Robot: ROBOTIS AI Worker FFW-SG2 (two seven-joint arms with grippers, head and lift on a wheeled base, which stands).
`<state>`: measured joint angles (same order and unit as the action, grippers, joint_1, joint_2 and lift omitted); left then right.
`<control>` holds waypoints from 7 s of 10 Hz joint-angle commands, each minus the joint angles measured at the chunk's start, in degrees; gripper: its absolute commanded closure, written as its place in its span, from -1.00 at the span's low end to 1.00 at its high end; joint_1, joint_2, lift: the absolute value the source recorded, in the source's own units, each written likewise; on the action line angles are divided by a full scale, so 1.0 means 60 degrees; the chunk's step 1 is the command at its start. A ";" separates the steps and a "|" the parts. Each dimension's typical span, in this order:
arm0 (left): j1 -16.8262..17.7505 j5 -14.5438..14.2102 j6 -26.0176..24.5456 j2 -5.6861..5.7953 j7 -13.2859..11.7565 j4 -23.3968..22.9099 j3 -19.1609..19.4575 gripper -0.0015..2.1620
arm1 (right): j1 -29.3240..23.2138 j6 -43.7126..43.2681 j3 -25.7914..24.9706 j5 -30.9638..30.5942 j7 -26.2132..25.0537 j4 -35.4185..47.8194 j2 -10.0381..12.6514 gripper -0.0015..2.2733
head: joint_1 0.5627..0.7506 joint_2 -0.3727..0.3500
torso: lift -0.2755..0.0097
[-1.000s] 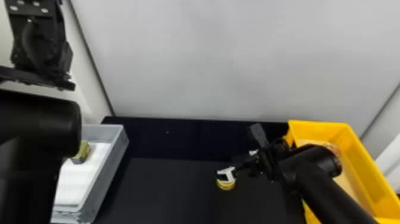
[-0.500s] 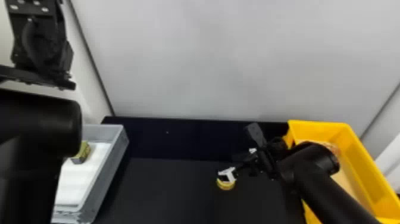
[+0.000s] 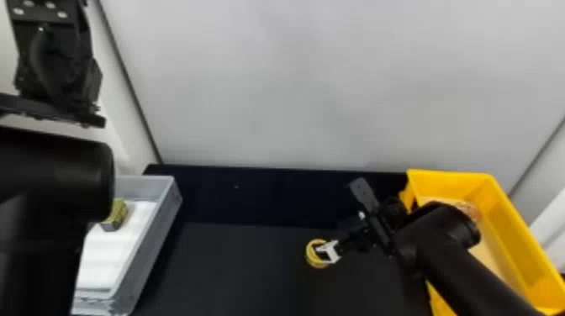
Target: Pick up the round yellow can and place it in the yellow rectangular box
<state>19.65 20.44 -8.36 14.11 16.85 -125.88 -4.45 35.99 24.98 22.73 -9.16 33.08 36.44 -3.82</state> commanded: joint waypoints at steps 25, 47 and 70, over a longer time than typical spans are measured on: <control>-0.0068 -0.0009 -0.0159 0.0038 -0.0067 -0.0201 0.0127 -0.92 | -0.0271 0.1216 0.0666 0.0193 0.0700 0.2130 -0.0228 -1.00 | 0.07 0.18 | 0.86; 0.0108 -0.0009 -0.0013 -0.0050 -0.0023 -0.0011 -0.0019 -0.92 | -0.0022 0.0146 0.1326 0.0237 0.0627 0.0064 -0.0140 -1.00 | 0.07 0.18 | 0.86; -0.0463 -0.0009 -0.0365 0.0023 -0.0184 -0.0582 0.0450 -0.93 | -0.3508 0.3810 -0.1239 -0.0789 0.1008 0.7403 -0.0652 -0.36 | 0.07 0.18 | 0.86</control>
<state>17.68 20.39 -9.62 14.07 15.81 -128.63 -2.26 20.24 37.91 19.09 -11.86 37.14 65.03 -6.55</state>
